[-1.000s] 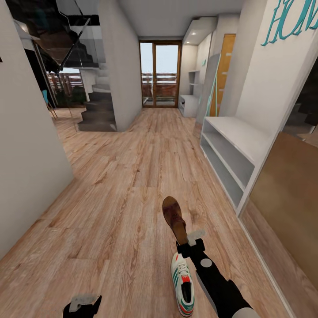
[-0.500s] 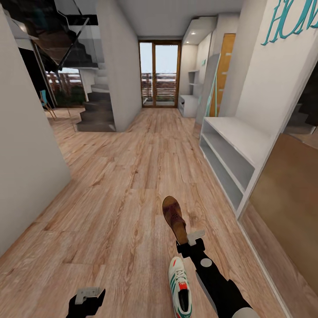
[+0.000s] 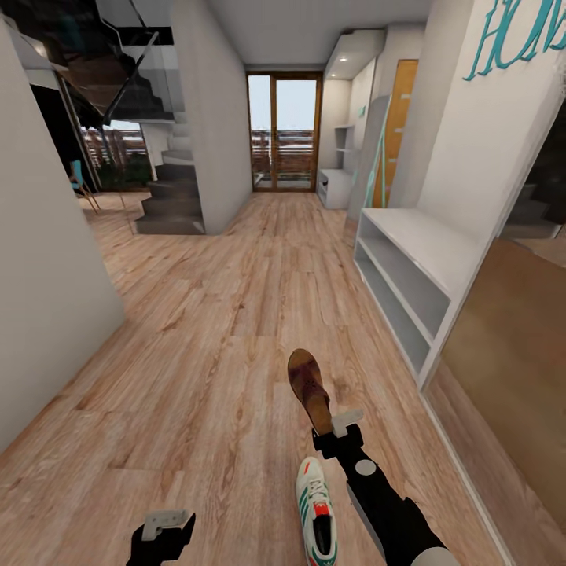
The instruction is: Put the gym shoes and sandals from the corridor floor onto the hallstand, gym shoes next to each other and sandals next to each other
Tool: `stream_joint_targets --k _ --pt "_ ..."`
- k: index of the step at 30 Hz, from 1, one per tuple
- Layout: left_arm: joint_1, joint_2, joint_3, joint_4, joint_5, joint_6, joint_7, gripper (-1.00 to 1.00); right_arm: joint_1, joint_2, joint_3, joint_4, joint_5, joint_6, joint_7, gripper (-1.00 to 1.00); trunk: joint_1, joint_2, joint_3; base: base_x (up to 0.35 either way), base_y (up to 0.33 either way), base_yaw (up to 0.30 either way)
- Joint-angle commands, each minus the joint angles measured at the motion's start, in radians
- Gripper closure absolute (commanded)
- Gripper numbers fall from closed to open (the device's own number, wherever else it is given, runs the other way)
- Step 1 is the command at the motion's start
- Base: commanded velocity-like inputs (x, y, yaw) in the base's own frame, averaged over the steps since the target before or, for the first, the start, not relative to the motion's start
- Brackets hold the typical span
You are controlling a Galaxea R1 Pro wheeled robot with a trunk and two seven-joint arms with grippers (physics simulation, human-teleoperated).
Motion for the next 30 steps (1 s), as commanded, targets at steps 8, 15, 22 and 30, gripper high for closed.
stream_joint_targets --k 8,15,22,30 --pt "-0.002 -0.006 0.009 -0.001 -0.005 -0.005 -0.006 -1.0 0.0 0.002 0.003 -0.001 0.007 0.008 -0.006 1.0 0.0 0.0 -0.001 -0.061 -0.238 0.0" --pt "0.0 -0.023 0.012 -0.002 0.0 -0.011 -0.006 -1.0 0.0 0.004 0.003 -0.002 0.006 0.007 -0.006 1.0 0.0 0.0 -0.001 -0.043 -0.25 0.0" --pt "-0.026 -0.025 0.013 -0.008 0.024 -0.006 -0.005 -1.0 0.0 0.007 0.003 -0.002 0.006 0.005 -0.006 1.0 0.0 0.0 -0.001 -0.036 -0.095 0.0" --pt "-0.029 -0.024 0.015 -0.004 0.036 -0.006 -0.005 -1.0 0.0 0.007 0.003 -0.002 0.006 0.006 -0.006 1.0 0.0 0.0 -0.001 -0.016 -0.236 0.0"
